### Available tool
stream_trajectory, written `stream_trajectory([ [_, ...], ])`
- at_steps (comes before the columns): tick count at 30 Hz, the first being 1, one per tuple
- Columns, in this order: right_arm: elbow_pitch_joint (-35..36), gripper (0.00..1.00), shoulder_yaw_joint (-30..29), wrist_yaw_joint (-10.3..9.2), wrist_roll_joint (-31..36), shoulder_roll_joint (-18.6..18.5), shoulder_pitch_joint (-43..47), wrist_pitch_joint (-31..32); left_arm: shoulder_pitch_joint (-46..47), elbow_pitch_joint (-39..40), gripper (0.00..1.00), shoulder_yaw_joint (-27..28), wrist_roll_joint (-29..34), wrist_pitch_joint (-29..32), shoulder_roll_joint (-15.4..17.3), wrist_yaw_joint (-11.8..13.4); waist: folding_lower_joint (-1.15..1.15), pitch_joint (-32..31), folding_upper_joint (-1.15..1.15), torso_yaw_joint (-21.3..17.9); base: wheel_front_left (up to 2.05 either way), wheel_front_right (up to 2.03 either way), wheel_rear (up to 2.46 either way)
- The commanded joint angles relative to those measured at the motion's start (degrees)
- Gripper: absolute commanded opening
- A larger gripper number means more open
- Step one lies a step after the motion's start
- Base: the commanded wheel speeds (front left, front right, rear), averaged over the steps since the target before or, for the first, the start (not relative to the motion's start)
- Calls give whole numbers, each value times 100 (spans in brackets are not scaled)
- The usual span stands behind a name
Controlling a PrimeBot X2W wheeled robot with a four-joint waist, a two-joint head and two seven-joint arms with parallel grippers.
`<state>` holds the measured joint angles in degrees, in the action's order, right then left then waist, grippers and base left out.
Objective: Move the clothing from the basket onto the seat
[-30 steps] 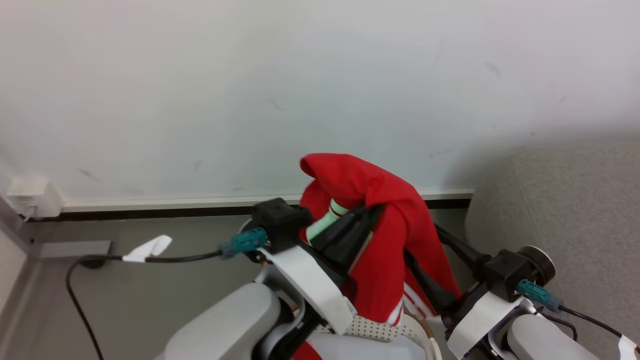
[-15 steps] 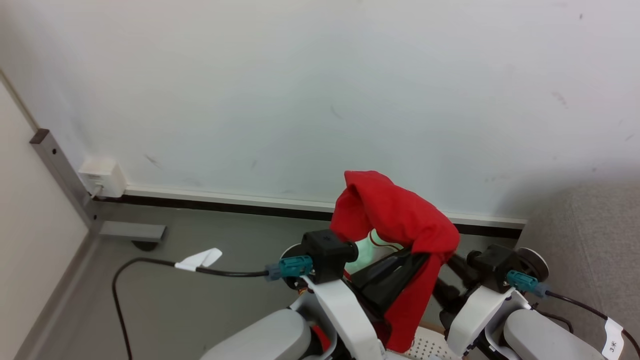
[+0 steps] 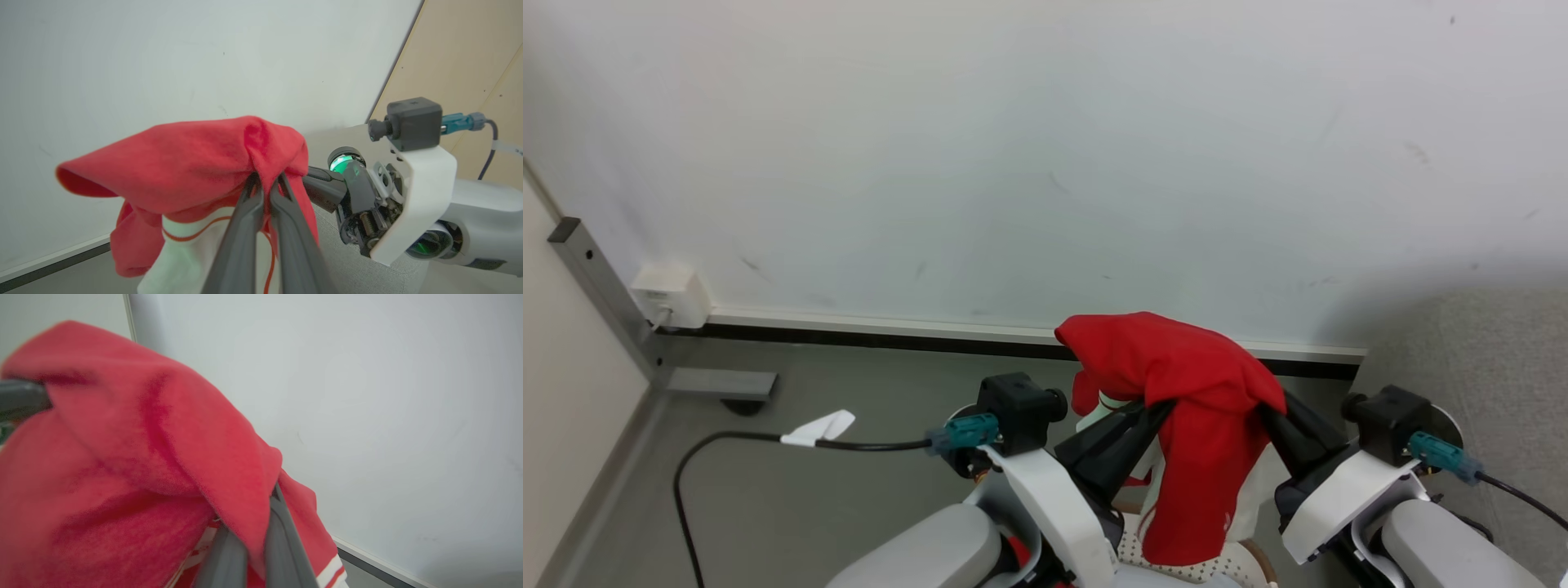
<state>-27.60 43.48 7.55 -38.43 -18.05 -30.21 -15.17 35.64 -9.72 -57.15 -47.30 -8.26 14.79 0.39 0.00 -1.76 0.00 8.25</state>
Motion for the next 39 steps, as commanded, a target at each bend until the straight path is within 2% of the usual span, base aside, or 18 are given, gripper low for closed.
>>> stream_trajectory([
  [1, 46, 0, -91, -12, 44, -43, 71, 4, -74, -11, 0, 1, 11, -53, 7, 8, 0, 10, 0, -51, 0, 0, 0],
  [4, 109, 0, -316, -12, 119, -66, 143, 4, -87, -15, 0, -5, 38, -63, 8, 47, 0, 22, 0, -157, 0, 0, 0],
  [5, 140, 0, -389, -12, 135, -70, 157, 4, -89, -16, 17, -10, 51, -68, 7, 63, 0, 27, 0, -196, 0, 0, 0],
  [6, 178, 0, -460, -12, 150, -75, 179, 4, -91, -6, 55, -15, 62, -81, -1, 69, 0, 32, 0, -234, 0, 0, 0],
  [7, 220, 0, -528, -12, 171, -86, 200, 4, -101, 10, 100, -12, 62, -97, -5, 87, 0, 42, 0, -280, 0, 0, 0],
  [16, 504, 0, -1187, -12, 399, -305, 357, 4, -276, 112, 100, -33, 9, -214, 8, 146, 0, 147, 0, -848, 0, 0, 0],
  [24, 938, 0, -1619, -12, 614, -396, 524, 3, -175, 51, 100, -9, 271, -386, 120, 204, 0, 346, 0, -1609, 0, 0, 0],
  [31, 1419, 0, -2014, -12, 823, -392, 752, 4, 2, -65, 100, -34, 656, -595, 211, 36, 0, 650, 0, -2304, 0, 0, 0],
  [39, 1951, 0, -2335, -12, 940, -155, 1118, 3, 94, -271, 100, 69, 948, -679, 235, -106, 0, 896, 0, -2922, 0, 0, 0],
])
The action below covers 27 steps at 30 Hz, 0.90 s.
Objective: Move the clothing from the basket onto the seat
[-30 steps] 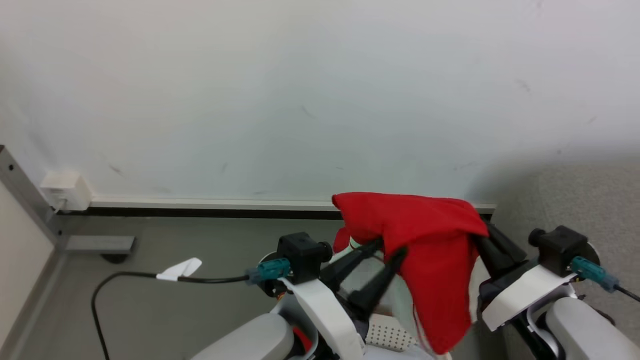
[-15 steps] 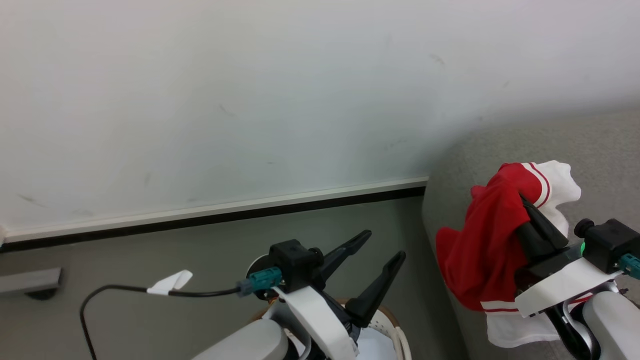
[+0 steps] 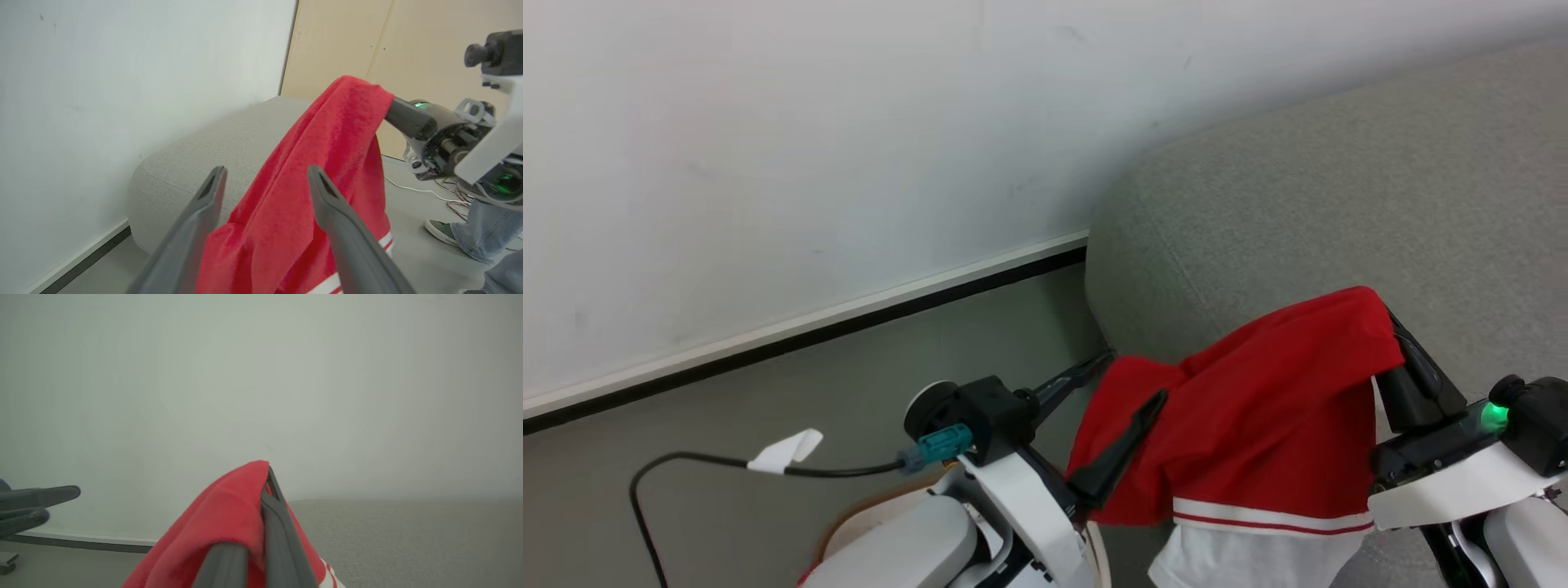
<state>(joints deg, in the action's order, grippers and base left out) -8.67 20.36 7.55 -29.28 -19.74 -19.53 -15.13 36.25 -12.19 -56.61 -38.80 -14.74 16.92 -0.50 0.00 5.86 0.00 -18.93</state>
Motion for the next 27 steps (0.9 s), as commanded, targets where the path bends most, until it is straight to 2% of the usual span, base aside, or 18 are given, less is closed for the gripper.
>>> stream_trajectory([
  [1, 94, 0, -50, -12, 30, 47, 98, 0, 36, -53, 100, 23, 134, -35, 13, -30, 0, 148, 0, -260, 0, 0, 0],
  [7, 276, 0, -132, -12, -22, 120, 197, 0, 36, -210, 100, 73, 173, -39, -47, -89, 0, 215, 0, -510, 0, 0, 0],
  [14, 405, 0, -205, -12, -104, -70, -135, 0, 99, -316, 100, 94, 211, -38, -73, -141, 0, 371, 0, -595, 0, 0, 0],
  [20, 453, 0, -391, -12, -312, -402, -721, 0, 222, -367, 100, 80, 207, -14, -125, -187, 0, 630, 0, -408, 0, 0, 0],
  [27, 234, 0, -754, -12, -671, -997, -1595, 69, 522, -204, 100, 72, 341, 55, -50, -229, 0, 1314, 0, 7, 0, 0, 0],
])
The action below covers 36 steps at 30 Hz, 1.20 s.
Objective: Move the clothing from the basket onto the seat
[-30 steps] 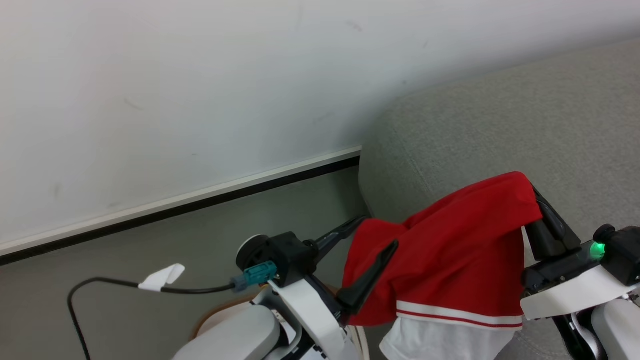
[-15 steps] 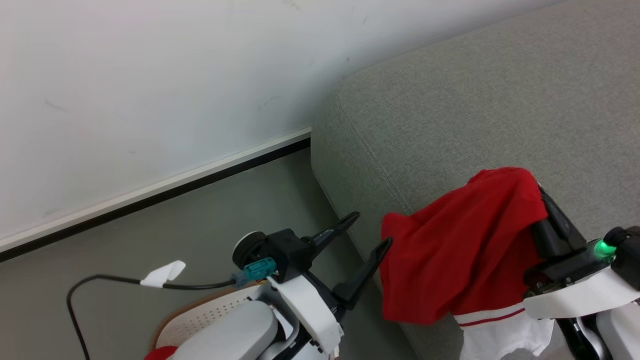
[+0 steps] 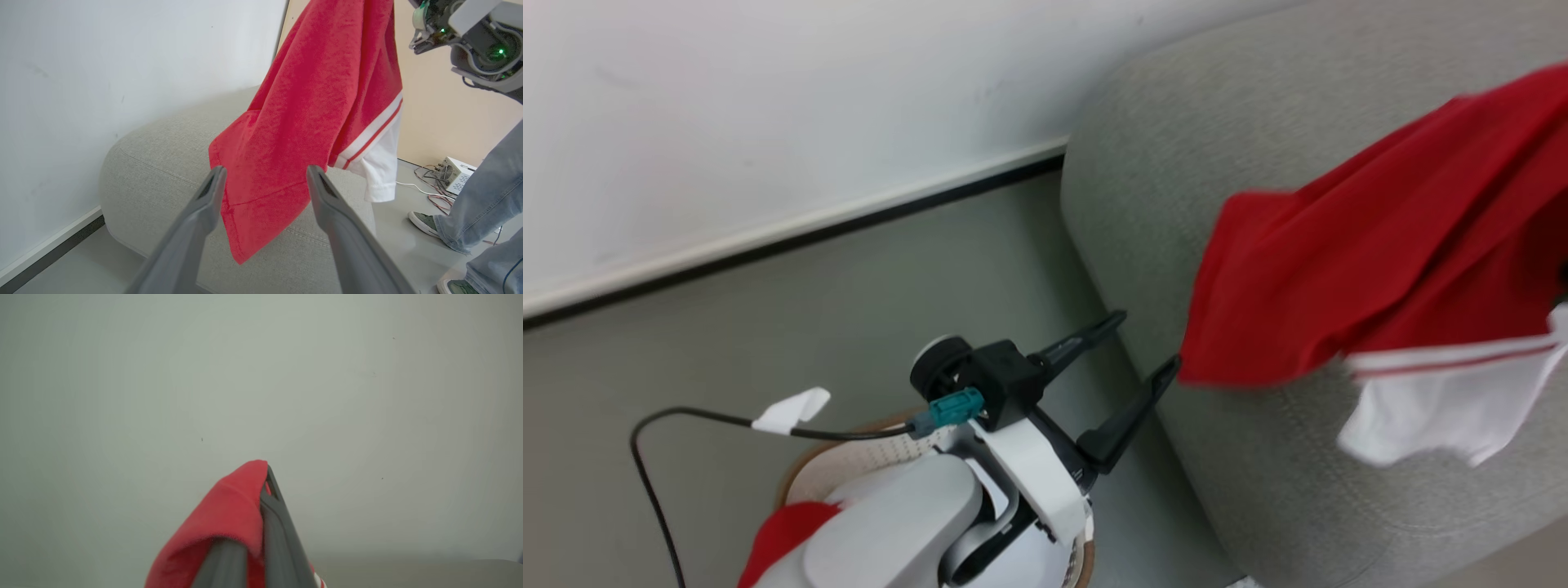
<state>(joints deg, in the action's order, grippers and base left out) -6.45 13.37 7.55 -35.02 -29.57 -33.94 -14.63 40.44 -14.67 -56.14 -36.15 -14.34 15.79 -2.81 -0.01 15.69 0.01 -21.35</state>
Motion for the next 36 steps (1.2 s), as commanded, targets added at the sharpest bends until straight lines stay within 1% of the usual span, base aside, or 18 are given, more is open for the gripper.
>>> stream_trajectory([
  [1, -11, 0, -138, -12, -190, -107, -276, 49, 138, 75, 100, 30, 79, 45, 96, 4, 1, 445, -1, 307, 0, 0, 0],
  [2, -11, 0, -138, -12, -190, -107, -276, 49, 138, 75, 100, 30, 79, 45, 96, 4, 1, 445, -1, 307, 0, 0, 0],
  [5, -193, 0, -404, -12, -454, -417, -670, 174, 278, 180, 100, 22, 148, 129, 173, -15, 1, 790, -1, 487, 0, 0, 0],
  [6, -267, 0, -454, -12, -466, -556, -818, 229, 331, 221, 100, 20, 173, 160, 199, -15, 1, 912, -1, 543, 0, 0, 0],
  [9, -513, 0, -585, -12, -664, -821, -1267, 362, 475, 340, 100, 26, 226, 266, 298, -21, 1, 1270, -1, 698, 0, 0, 0],
  [14, -1073, 0, -1020, -12, -853, -1330, -2105, 472, 713, 530, 100, 25, 301, 368, 342, -19, 1, 1778, -1, 967, 0, 0, 0],
  [18, -1627, 0, -1376, -12, -821, -1678, -2706, 502, 849, 614, 100, 34, 369, 393, 345, -3, 1, 2076, -1, 1177, 0, 0, 0],
  [20, -1930, 0, -1426, -12, -756, -1800, -2905, 554, 883, 624, 100, 29, 379, 368, 332, -5, 1, 2161, -1, 1274, 0, 0, 0],
  [23, -2313, 0, -1182, -12, -653, -1788, -2967, 716, 878, 585, 100, 37, 373, 320, 334, -3, 1, 2225, -1, 1364, 0, 0, 0],
  [27, -2806, 0, -789, -12, -686, -1569, -2789, 864, 834, 521, 100, 40, 318, 259, 294, -8, 1, 2241, -1, 1425, 0, 0, 0],
  [29, -3074, 0, -526, -12, -760, -1423, -2665, 1041, 827, 492, 100, 31, 298, 226, 255, -16, 1, 2229, -1, 1454, 0, 0, 0],
  [32, -3428, 0, -91, -12, -983, -1222, -2517, 1559, 812, 444, 100, 42, 280, 194, 242, -6, 1, 2194, -1, 1457, 0, 0, 0],
  [36, -3804, 0, 405, -12, -1220, -1133, -2362, 2211, 723, 357, 100, 27, 226, 148, 205, -19, 1, 2077, -1, 1432, 0, 0, 0],
])
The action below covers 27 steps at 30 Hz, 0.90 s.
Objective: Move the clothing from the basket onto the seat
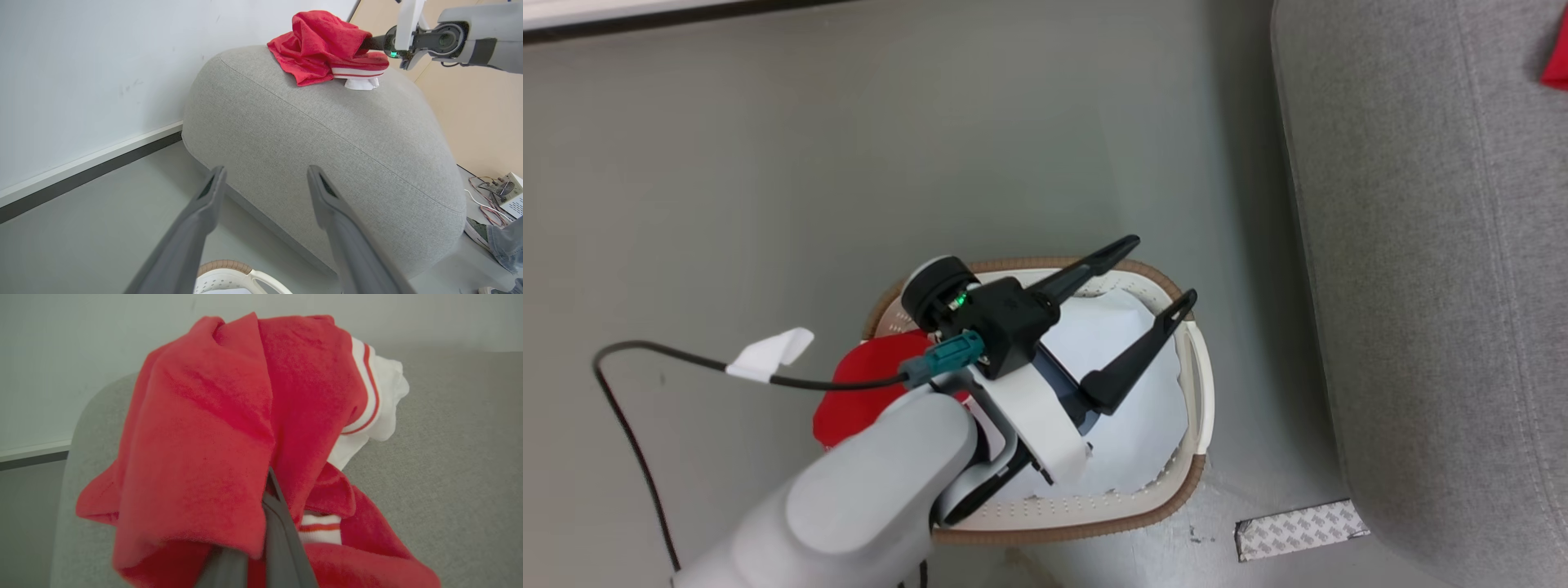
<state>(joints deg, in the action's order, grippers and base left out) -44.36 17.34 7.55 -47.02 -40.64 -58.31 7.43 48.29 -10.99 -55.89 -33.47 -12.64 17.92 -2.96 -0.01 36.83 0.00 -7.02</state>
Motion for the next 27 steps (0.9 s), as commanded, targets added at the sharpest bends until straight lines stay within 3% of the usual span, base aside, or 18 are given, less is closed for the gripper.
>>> stream_trajectory([
  [1, -57, 0, 153, -12, -21, -36, 104, 136, -77, -40, 100, -9, -56, -36, -18, -14, 1, -83, 0, 2, 0, 0, 0],
  [2, -128, 0, 294, -12, 50, -101, 110, 258, -98, -69, 100, -9, -74, -55, -30, -26, 1, -133, 0, 6, 0, 0, 0],
  [4, -165, 44, 571, -12, 153, -169, 96, 398, -142, -117, 100, 4, -115, -93, -50, -29, 1, -237, 0, 2, 0, 0, 0],
  [5, -186, 100, 637, -12, 175, -193, 45, 367, -167, -140, 100, 9, -135, -94, -66, -30, 1, -294, 0, -1, 0, 0, 0],
  [10, -307, 100, 1044, -12, 169, -169, 0, 538, -319, -300, 100, 61, -198, -162, -93, -35, 1, -680, 0, -70, 0, 0, 0],
  [17, -362, 100, 1445, -12, -59, -231, 115, 1285, -702, -533, 100, 258, -348, -238, -181, 8, 1, -1459, 0, -160, 0, 0, 0],
  [27, 834, 100, 1792, -12, -222, -790, 639, 774, -1387, -510, 100, 784, -483, -249, -259, 36, 1, -2696, 0, 63, 0, 0, 0],
])
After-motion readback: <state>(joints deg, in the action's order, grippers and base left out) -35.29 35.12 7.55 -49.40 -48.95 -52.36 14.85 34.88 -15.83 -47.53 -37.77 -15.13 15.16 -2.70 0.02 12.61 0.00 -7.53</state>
